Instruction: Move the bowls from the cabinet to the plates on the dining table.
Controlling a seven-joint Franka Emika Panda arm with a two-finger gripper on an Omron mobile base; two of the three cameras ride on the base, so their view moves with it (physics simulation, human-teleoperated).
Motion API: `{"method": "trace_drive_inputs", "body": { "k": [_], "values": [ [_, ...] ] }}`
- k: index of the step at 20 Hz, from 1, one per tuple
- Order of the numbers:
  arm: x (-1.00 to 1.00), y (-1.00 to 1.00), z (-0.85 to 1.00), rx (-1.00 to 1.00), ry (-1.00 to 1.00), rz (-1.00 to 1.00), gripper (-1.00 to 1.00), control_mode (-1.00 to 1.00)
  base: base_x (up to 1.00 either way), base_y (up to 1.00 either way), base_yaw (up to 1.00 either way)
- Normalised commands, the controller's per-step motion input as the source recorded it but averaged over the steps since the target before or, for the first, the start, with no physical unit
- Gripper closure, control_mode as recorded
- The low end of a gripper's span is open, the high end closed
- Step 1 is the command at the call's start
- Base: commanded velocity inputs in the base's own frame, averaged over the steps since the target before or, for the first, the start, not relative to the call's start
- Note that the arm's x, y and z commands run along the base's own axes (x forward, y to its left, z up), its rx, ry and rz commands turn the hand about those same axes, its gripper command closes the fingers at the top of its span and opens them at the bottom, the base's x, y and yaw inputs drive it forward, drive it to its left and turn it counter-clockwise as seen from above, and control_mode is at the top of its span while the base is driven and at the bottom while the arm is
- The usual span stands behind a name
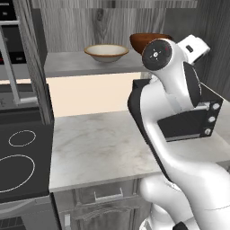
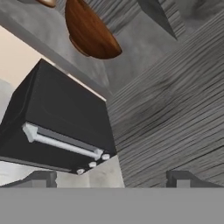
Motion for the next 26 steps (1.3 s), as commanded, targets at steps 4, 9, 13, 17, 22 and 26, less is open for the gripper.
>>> {"method": "trace_drive_inputs", "body": {
  "k": [4,9,13,17,22,26],
  "values": [
    [0.33,-0.09,0.07,-0.03,-0.02,-0.04,-1.00,-1.00,0.00,0.00,0.00],
    [0.35,-0.07,0.03,-0.03,-0.03,-0.05,-1.00,-1.00,0.00,0.00,0.00],
    [0.35,-0.06,0.02,-0.03,-0.03,-0.04,-1.00,-1.00,0.00,0.00,0.00],
    [0.34,-0.05,0.04,-0.02,-0.03,-0.03,-1.00,-1.00,0.00,0.00,0.00],
    [0.31,-0.04,0.04,-0.01,-0.03,-0.02,-1.00,-1.00,0.00,0.00,0.00],
    [0.25,-0.04,0.05,-0.01,-0.03,-0.01,-1.00,-1.00,0.00,0.00,0.00]
  ]
}}
